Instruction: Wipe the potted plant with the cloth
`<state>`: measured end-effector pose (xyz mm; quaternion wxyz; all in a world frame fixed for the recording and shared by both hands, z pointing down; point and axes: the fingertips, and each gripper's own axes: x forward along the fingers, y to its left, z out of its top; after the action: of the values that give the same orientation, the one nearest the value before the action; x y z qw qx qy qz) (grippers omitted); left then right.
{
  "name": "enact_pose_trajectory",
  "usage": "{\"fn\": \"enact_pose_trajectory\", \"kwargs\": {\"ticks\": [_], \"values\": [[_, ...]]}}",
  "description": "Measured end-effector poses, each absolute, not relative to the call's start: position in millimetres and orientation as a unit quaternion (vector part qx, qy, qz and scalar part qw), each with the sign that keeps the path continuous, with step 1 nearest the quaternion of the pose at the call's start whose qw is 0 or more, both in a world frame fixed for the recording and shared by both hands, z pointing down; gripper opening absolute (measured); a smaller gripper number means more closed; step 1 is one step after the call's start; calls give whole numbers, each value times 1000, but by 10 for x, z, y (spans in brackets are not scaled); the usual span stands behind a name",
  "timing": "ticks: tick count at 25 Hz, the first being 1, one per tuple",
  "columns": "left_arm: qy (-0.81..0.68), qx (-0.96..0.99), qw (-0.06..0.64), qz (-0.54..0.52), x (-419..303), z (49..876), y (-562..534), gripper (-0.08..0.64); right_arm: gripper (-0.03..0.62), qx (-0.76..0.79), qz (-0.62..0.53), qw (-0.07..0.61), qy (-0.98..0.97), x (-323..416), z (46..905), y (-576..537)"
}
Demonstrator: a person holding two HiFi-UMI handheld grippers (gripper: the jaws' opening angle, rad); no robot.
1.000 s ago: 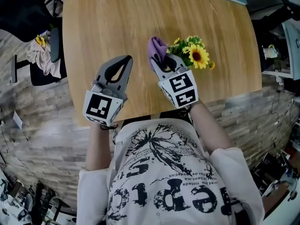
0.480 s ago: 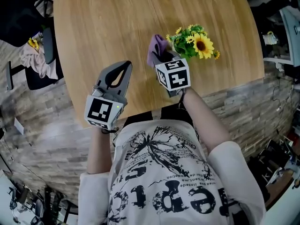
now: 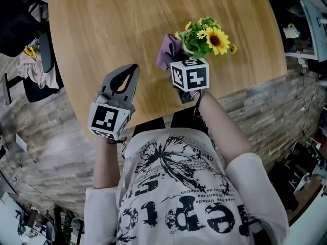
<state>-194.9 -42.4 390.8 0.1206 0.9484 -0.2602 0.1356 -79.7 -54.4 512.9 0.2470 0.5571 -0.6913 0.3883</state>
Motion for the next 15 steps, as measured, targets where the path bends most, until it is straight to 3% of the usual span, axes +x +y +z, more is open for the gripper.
{"fn": "enact_pose_trajectory", "kwargs": {"ticks": [15], "values": [[-235, 955, 119, 139, -1683, 3994, -286, 3, 84, 545, 405, 267, -683, -501, 5239, -12]]}}
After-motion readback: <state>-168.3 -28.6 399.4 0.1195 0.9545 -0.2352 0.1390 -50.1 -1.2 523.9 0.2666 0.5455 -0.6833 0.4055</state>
